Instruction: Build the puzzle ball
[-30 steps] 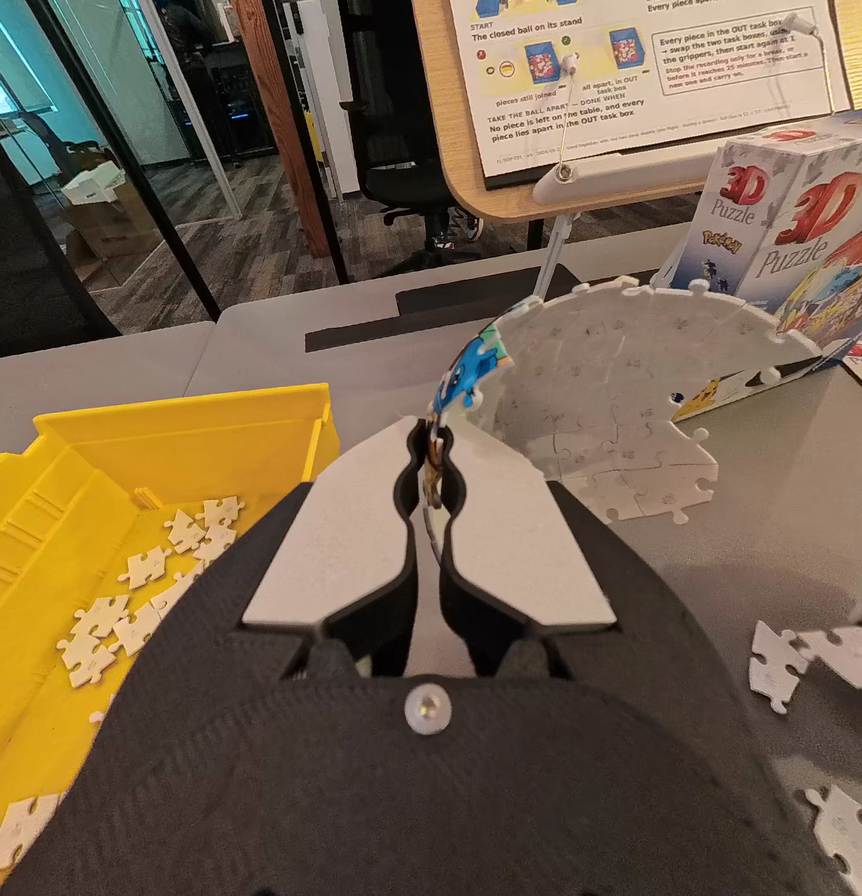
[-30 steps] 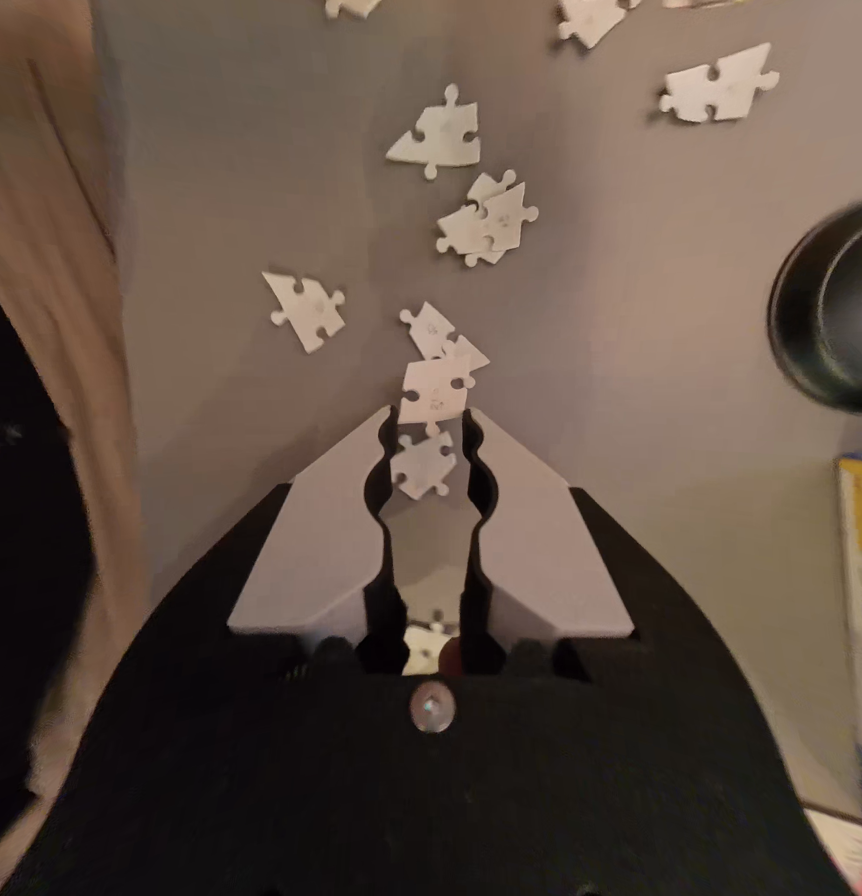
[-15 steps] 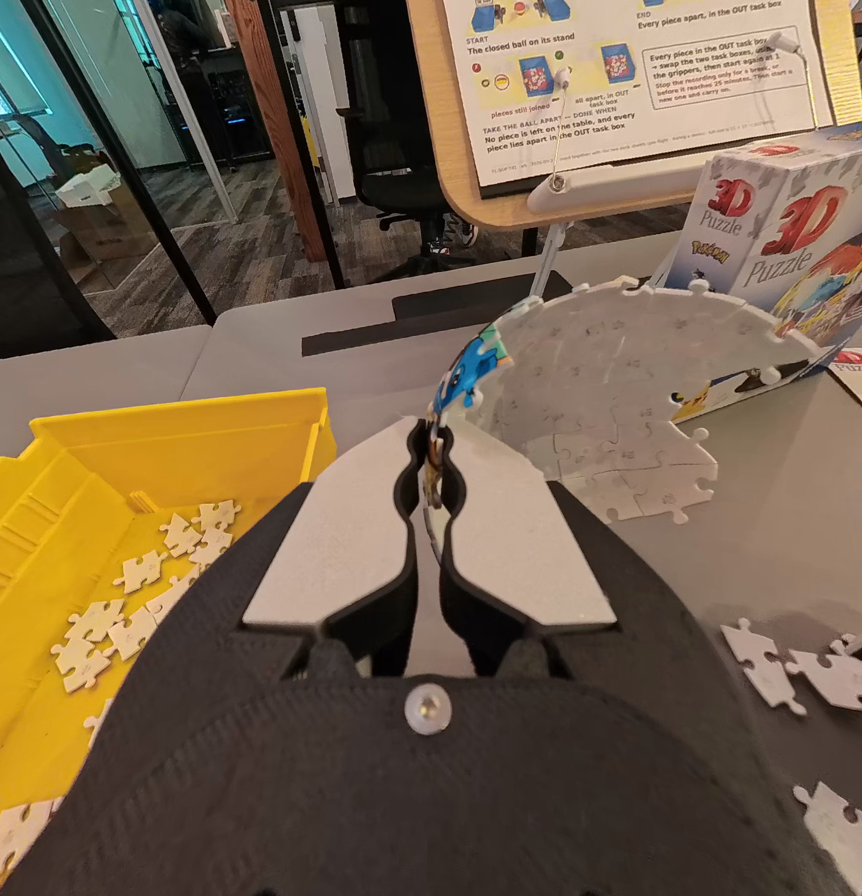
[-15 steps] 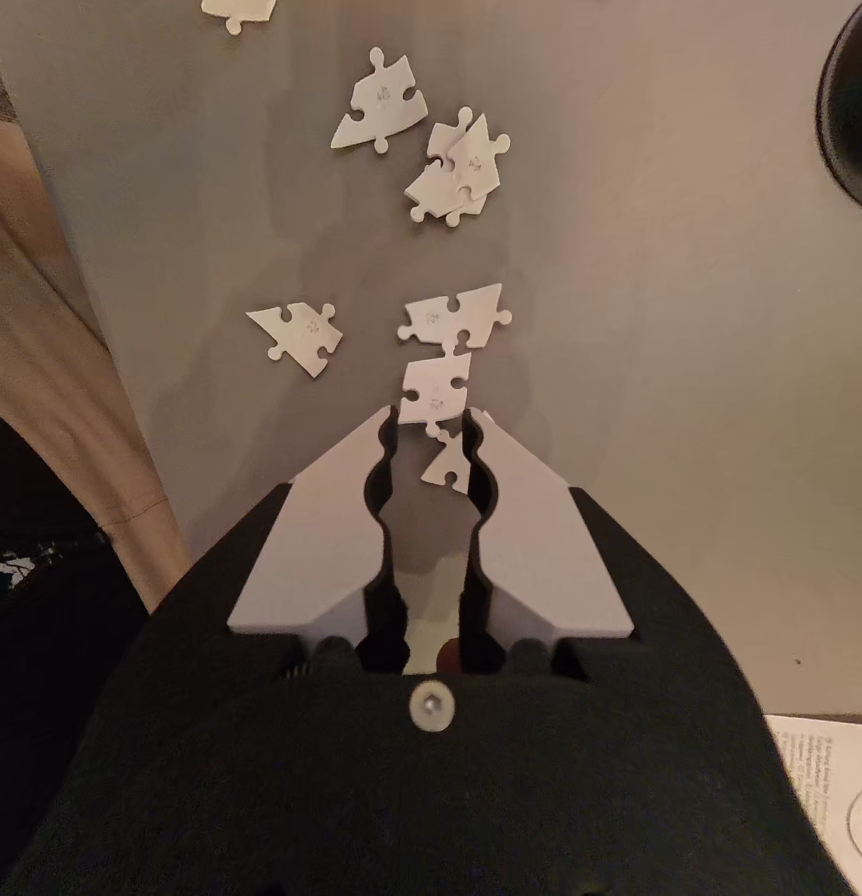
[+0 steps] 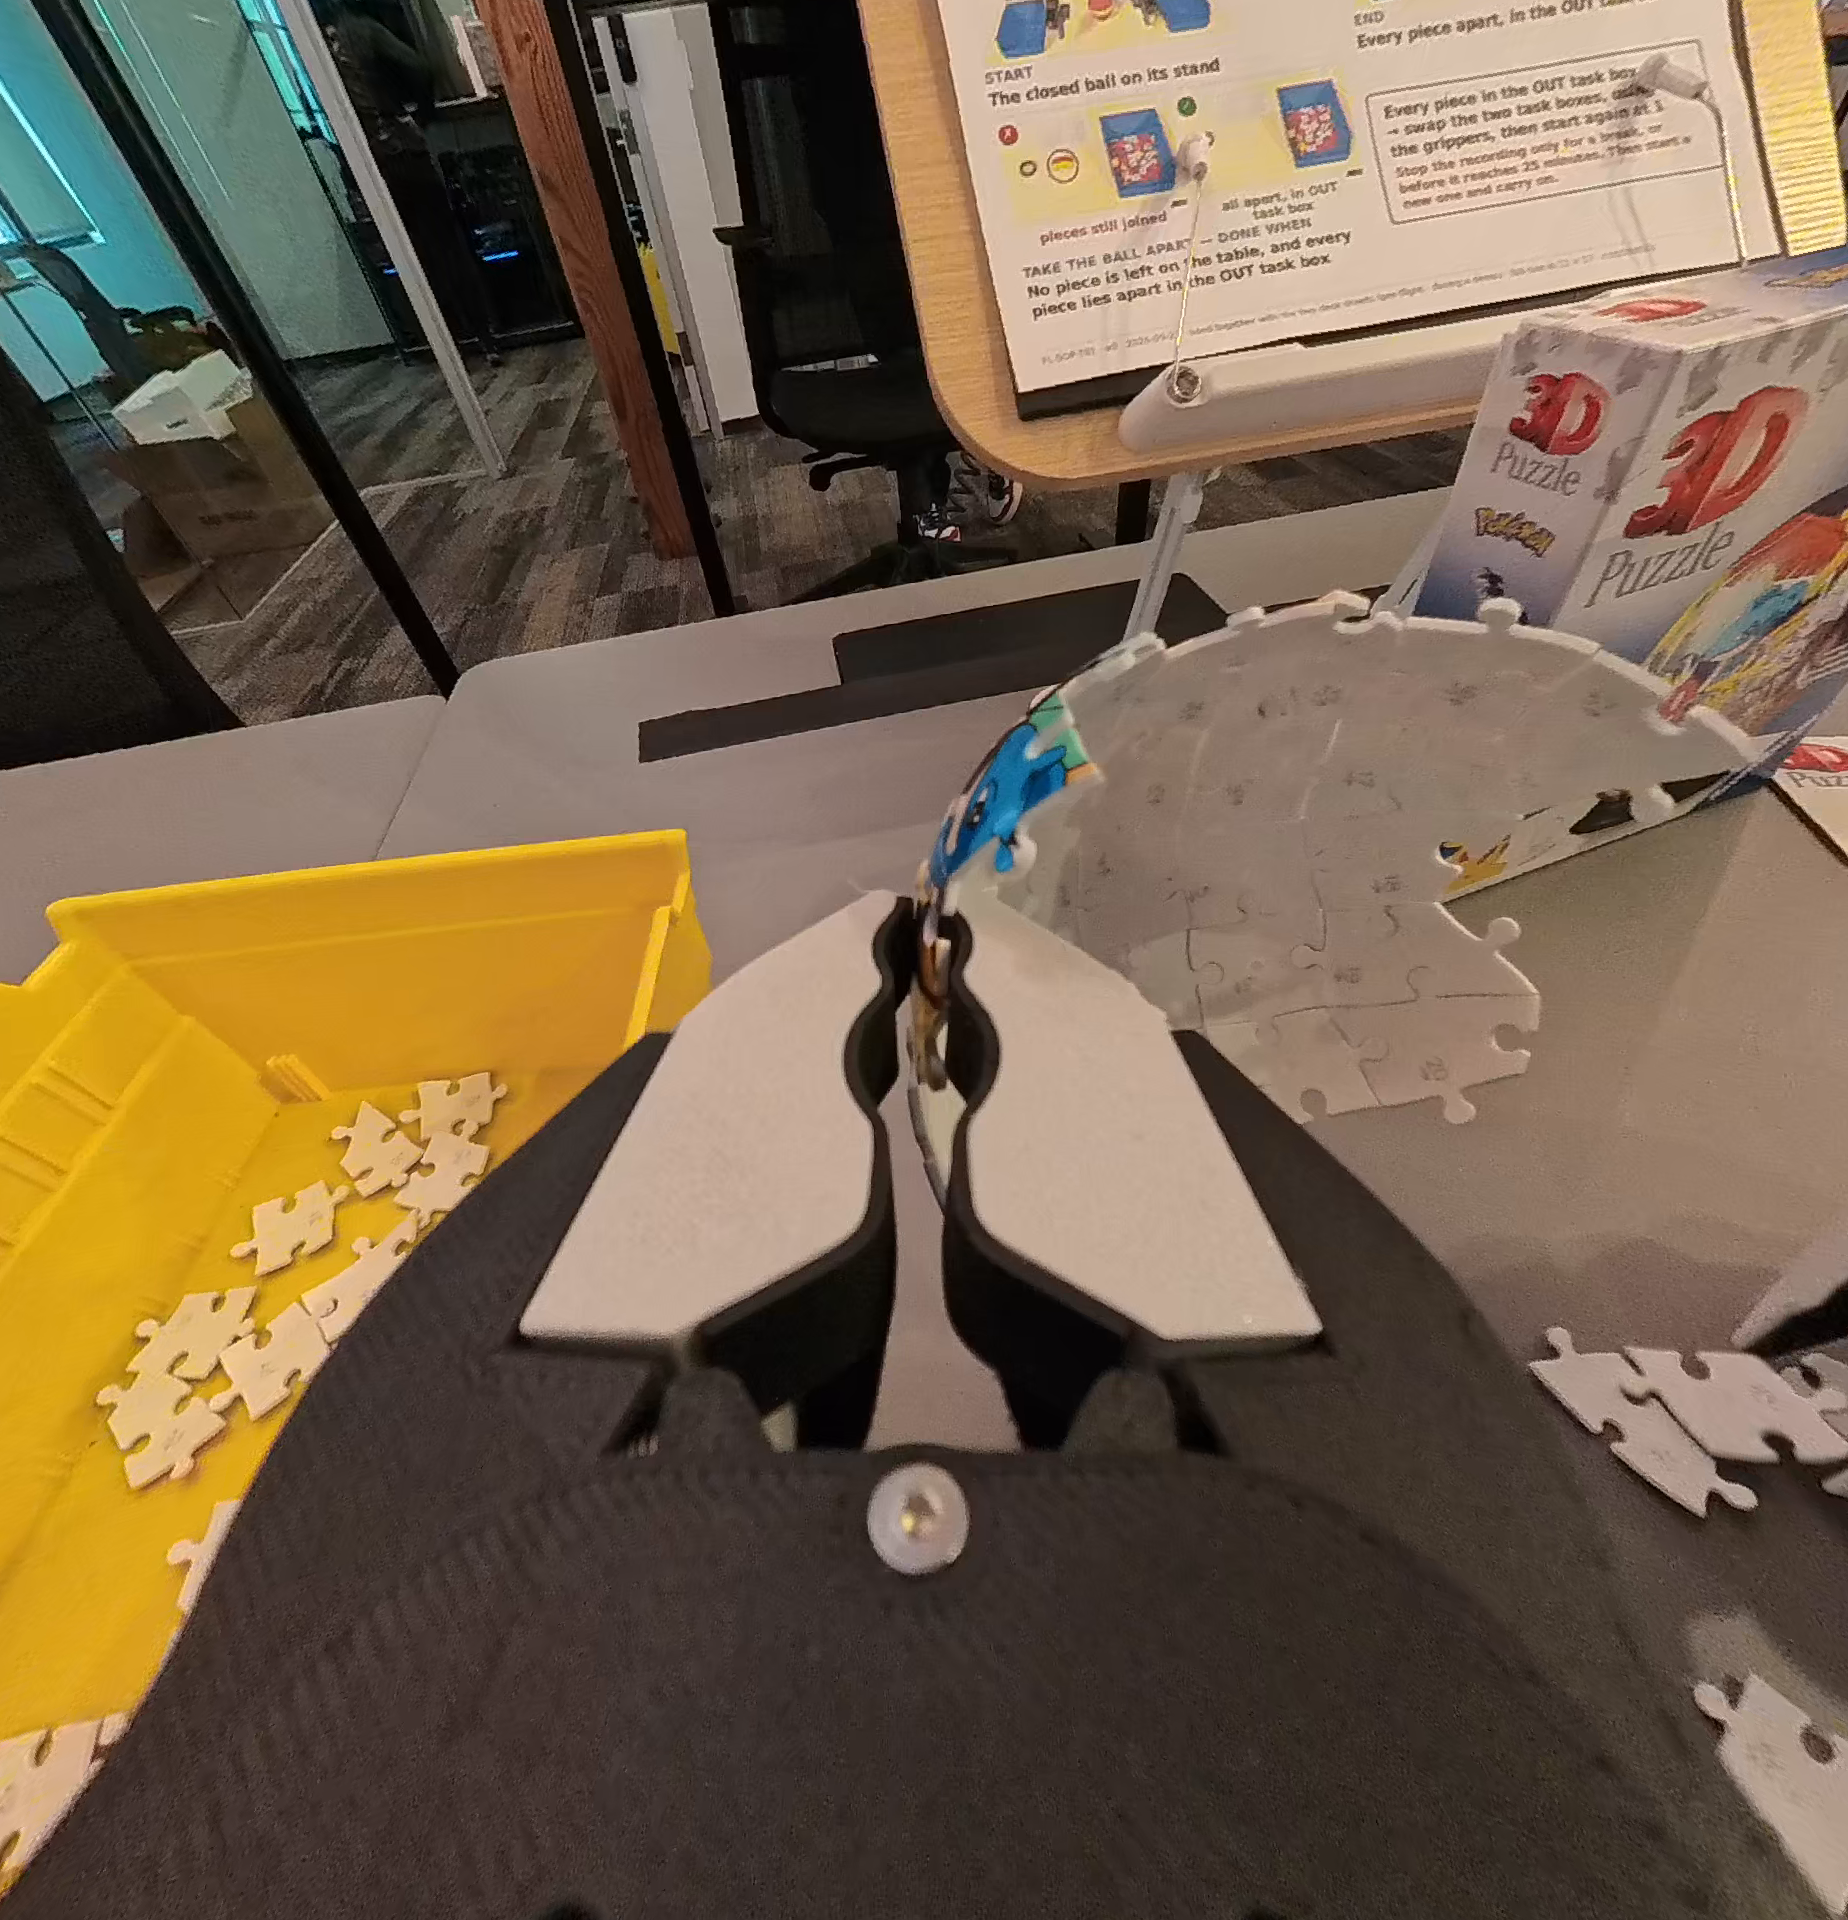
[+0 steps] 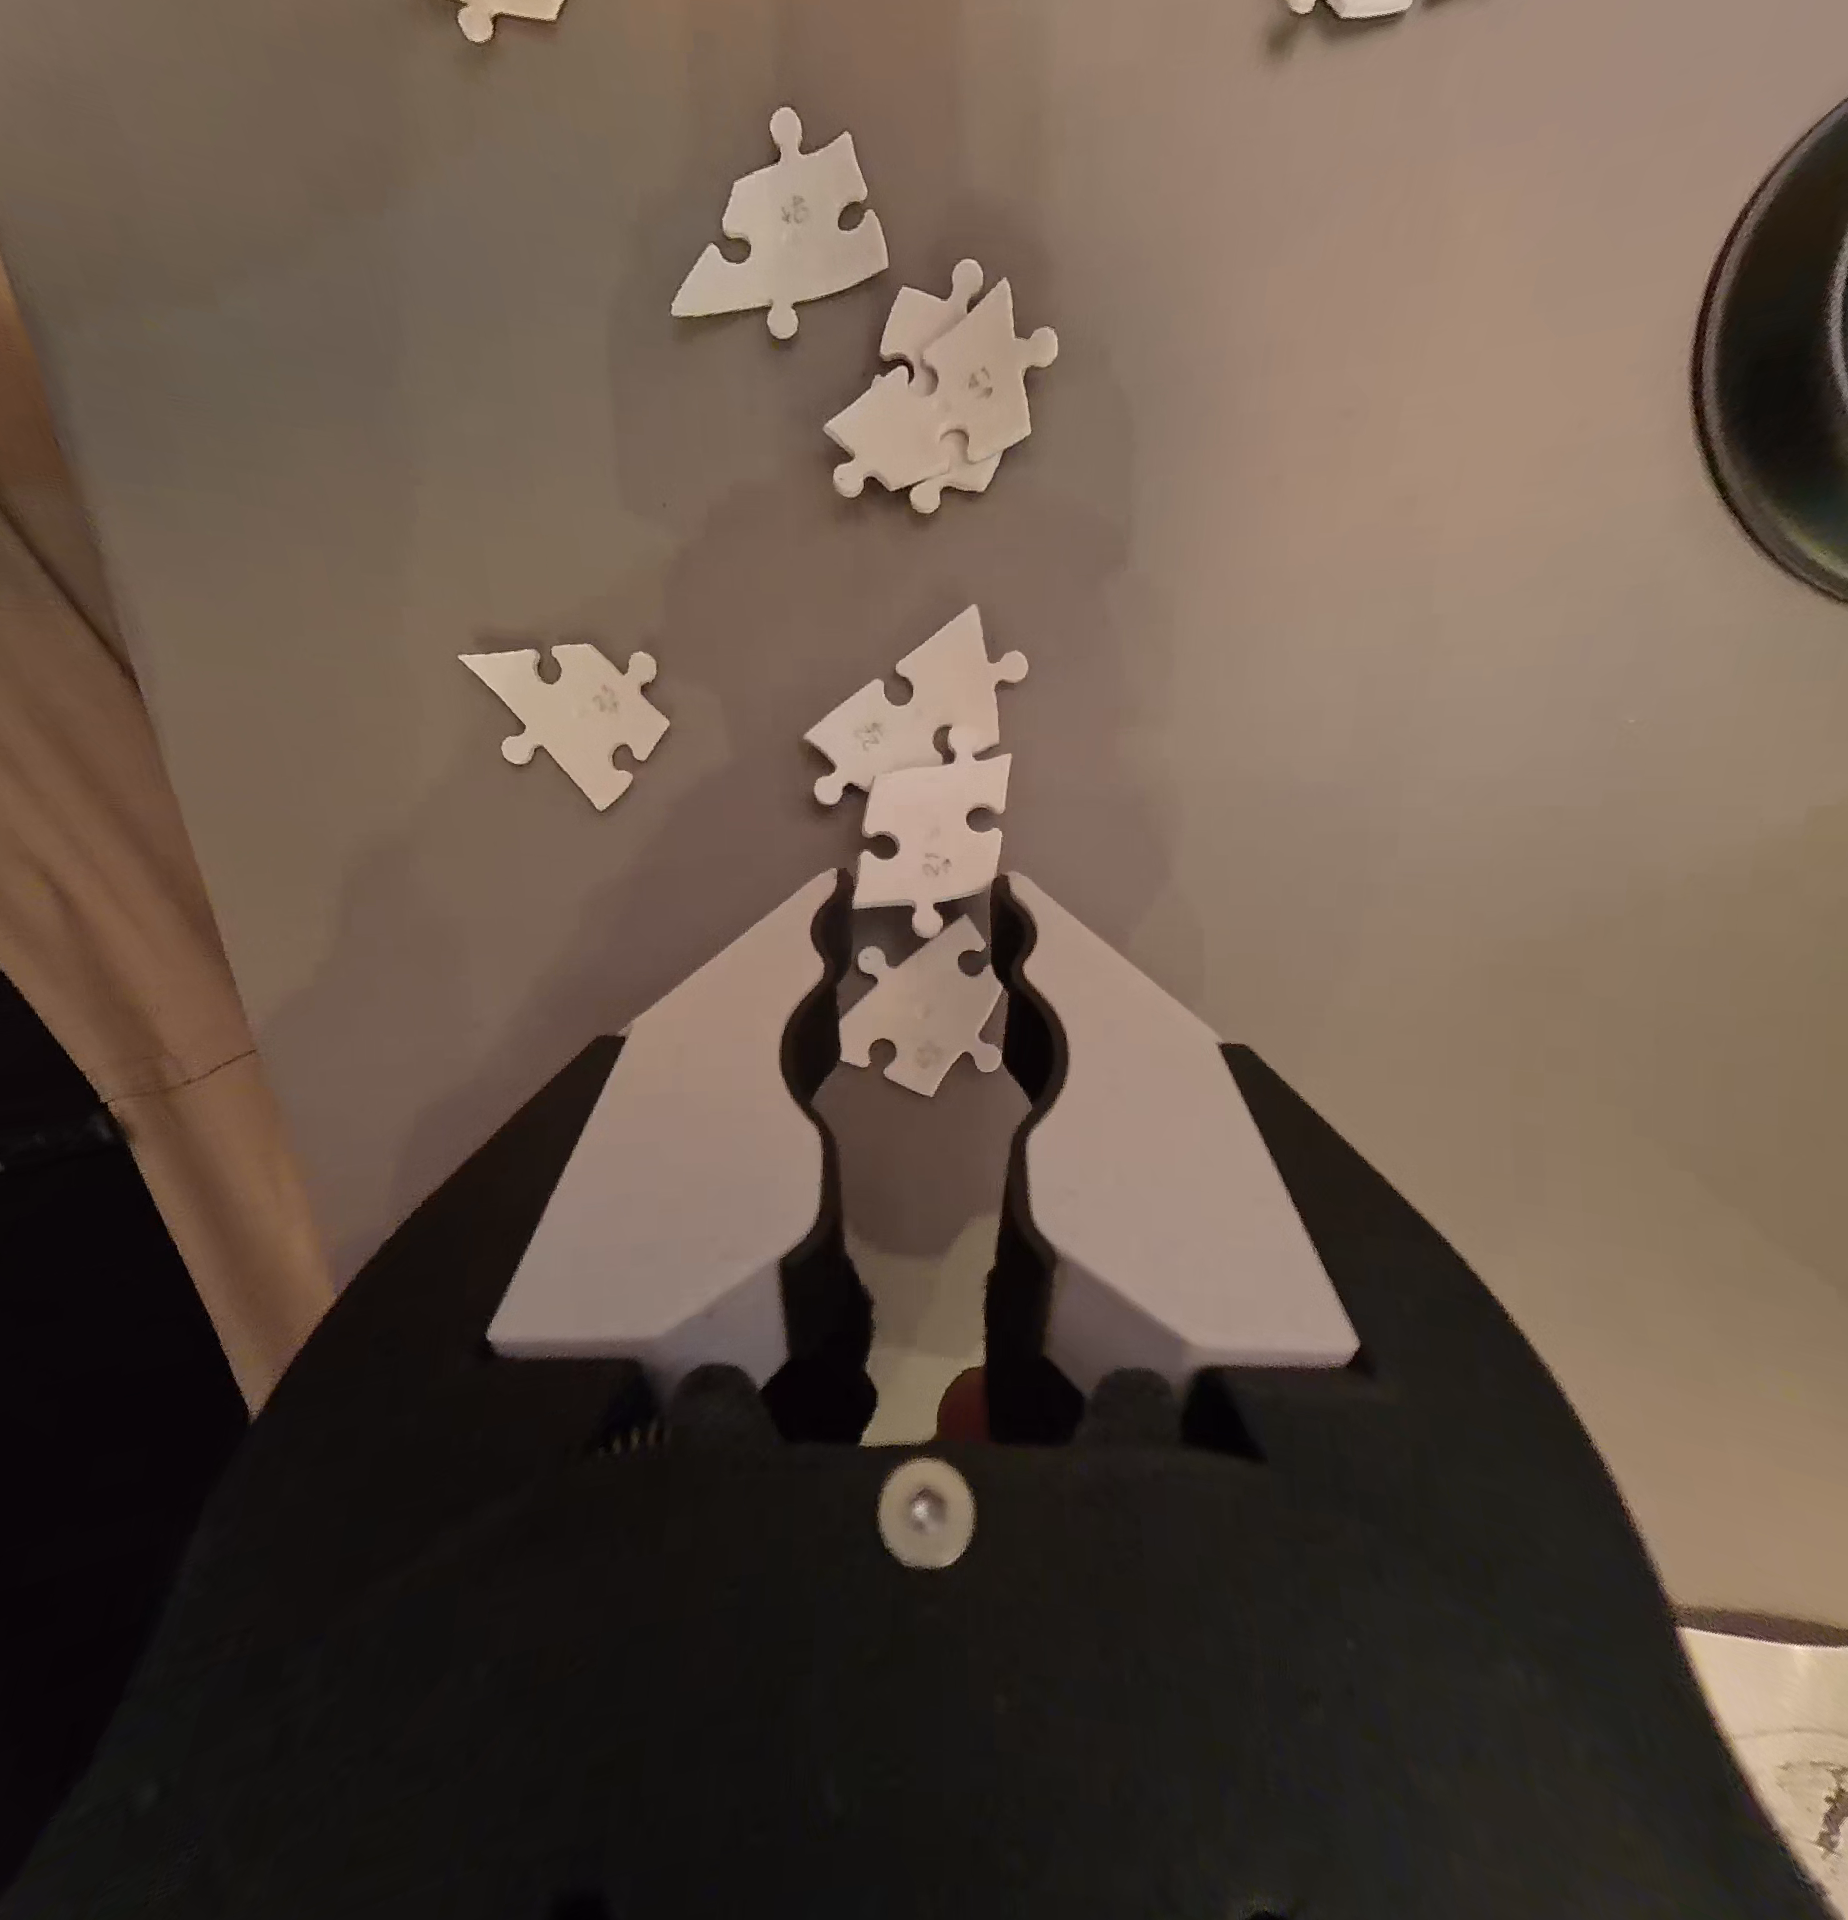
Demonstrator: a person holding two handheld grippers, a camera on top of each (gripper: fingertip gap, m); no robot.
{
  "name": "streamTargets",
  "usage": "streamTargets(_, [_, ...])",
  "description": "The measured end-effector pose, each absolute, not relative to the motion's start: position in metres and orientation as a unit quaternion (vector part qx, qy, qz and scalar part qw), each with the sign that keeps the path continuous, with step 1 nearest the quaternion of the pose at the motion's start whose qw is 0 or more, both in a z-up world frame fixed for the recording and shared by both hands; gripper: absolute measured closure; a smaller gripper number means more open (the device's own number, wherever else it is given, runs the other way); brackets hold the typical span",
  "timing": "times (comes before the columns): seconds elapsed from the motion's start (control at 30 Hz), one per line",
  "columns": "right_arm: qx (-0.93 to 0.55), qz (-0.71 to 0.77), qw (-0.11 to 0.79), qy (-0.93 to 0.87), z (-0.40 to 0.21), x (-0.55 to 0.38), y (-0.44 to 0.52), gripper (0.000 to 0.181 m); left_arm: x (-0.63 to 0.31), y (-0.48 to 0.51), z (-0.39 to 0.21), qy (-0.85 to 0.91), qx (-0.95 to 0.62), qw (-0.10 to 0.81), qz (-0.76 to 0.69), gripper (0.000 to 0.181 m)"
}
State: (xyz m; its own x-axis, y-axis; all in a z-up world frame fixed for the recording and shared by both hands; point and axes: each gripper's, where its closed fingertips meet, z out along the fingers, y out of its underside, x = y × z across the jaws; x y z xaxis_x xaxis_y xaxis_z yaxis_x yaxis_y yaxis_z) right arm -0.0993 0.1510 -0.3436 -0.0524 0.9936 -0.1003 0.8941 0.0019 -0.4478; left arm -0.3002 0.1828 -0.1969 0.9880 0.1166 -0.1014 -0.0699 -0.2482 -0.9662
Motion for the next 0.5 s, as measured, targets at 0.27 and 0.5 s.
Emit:
streamTargets(0.27, [-0.671,0.2,0.125,-0.703,-0.3466,-0.1,0.1491,0.156,-0.3001,0.1832,-0.1991,-0.014,-0.788,0.611,0.075,0.178])
streamTargets(0.5, [-0.661,0.191,0.14,-0.712,-0.3412,-0.1024,0.1521,0.148,-0.3009,0.1826,-0.1979,-0.015,-0.787,0.612,0.076,0.178])
